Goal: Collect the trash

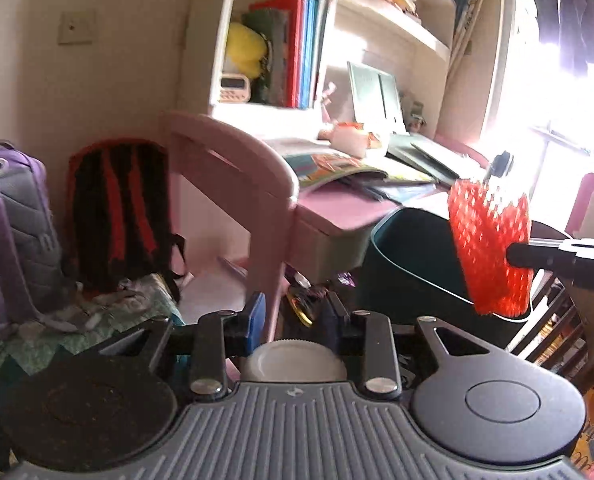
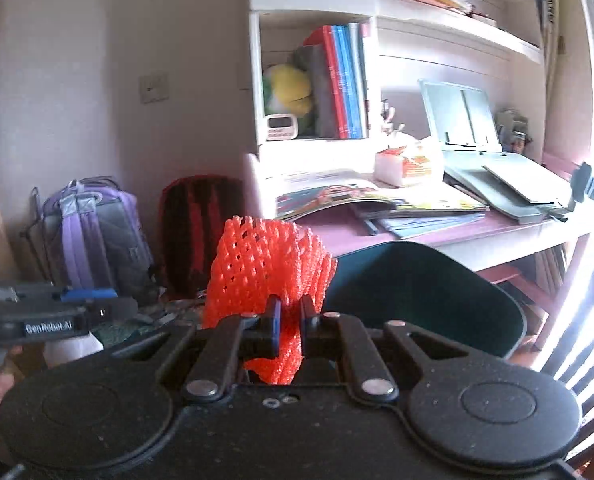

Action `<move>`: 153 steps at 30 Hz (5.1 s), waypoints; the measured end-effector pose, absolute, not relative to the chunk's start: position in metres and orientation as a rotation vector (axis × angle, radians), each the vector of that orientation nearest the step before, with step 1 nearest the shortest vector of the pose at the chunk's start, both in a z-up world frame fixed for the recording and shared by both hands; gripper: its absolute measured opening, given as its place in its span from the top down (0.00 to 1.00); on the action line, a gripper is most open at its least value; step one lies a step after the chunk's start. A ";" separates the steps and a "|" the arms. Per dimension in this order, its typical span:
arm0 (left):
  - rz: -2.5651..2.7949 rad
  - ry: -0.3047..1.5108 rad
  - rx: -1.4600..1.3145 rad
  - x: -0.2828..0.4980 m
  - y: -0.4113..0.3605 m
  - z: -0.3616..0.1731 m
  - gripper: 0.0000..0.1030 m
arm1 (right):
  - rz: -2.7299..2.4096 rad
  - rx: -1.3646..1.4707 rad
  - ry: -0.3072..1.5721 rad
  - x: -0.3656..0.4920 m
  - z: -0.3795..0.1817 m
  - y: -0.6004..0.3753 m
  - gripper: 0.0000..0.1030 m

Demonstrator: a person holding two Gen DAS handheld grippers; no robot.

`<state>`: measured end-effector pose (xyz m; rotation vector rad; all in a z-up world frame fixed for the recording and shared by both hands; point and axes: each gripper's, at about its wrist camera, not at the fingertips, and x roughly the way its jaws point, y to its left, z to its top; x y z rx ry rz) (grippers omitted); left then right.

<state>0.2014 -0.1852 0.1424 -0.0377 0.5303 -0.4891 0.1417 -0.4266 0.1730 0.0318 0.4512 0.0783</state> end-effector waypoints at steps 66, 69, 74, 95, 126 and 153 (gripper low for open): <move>-0.394 1.032 0.325 0.251 0.072 -0.244 0.17 | -0.332 -0.074 0.735 0.247 0.130 -0.432 0.86; -0.465 1.092 0.419 0.246 0.068 -0.284 0.17 | -0.373 -0.070 0.769 0.257 0.124 -0.441 0.81; -0.562 1.176 0.555 0.242 0.061 -0.354 0.17 | -0.435 -0.055 0.796 0.267 0.115 -0.452 0.69; -0.649 1.242 0.930 0.276 0.048 -0.544 0.39 | -0.639 0.045 0.793 0.274 0.090 -0.471 0.64; -0.573 0.792 0.324 0.241 -0.049 -0.047 0.50 | -0.127 0.181 0.650 0.209 0.118 -0.485 0.63; -0.760 0.587 0.200 0.252 -0.403 0.175 0.49 | 0.099 0.103 0.502 0.112 0.151 -0.504 0.53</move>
